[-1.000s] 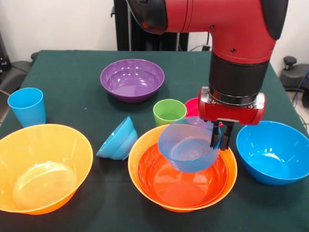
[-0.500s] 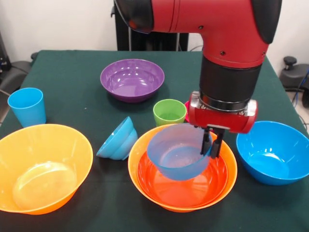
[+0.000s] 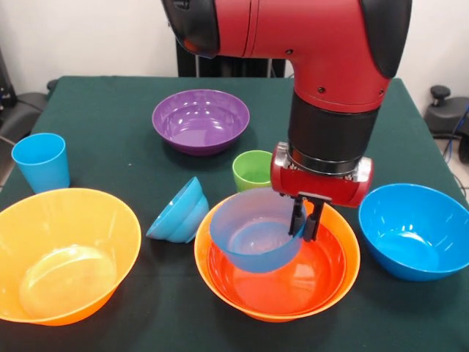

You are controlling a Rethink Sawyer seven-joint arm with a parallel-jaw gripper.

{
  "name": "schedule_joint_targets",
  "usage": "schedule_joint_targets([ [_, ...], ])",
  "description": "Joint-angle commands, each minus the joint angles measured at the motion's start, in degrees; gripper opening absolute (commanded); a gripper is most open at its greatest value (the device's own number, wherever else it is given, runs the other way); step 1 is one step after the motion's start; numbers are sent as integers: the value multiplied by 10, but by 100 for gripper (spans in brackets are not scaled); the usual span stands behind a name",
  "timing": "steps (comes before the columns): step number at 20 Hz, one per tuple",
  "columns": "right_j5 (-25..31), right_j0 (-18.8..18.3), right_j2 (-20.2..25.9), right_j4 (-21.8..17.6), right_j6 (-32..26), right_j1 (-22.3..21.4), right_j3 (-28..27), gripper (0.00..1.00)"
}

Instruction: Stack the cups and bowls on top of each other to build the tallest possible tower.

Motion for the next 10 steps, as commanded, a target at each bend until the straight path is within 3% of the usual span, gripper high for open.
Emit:
schedule_joint_targets([
  [1, 14, 21, -5, 12, 57, -3, 9, 0],
  [10, 15, 23, -8, 27, 46, 10, -7, 0],
])
